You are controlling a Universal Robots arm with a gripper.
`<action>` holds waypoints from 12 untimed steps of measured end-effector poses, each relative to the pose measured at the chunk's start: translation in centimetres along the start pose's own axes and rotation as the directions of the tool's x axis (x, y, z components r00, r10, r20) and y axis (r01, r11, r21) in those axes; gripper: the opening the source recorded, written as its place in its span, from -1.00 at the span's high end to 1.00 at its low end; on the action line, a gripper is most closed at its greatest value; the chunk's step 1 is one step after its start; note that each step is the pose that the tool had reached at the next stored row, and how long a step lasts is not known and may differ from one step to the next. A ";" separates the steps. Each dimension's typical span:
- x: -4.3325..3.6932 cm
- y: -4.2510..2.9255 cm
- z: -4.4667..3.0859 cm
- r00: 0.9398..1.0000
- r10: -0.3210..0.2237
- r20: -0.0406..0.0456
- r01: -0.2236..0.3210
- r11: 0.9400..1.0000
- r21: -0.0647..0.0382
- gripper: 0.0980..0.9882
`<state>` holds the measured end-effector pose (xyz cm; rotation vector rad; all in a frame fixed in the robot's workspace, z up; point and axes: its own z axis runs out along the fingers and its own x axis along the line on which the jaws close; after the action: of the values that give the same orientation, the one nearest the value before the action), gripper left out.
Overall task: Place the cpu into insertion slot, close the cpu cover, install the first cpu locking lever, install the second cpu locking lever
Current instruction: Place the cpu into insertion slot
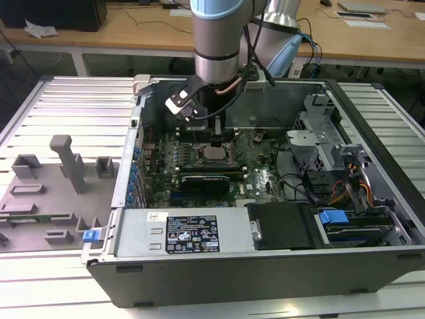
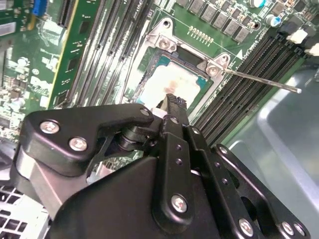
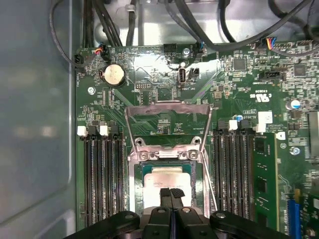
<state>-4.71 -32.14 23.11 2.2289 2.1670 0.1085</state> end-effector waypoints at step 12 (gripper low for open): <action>0.10 0.23 -3.26 1.000 -0.003 0.011 0.003 1.000 0.000 0.98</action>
<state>-4.71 -32.13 26.38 2.2202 2.1653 0.0968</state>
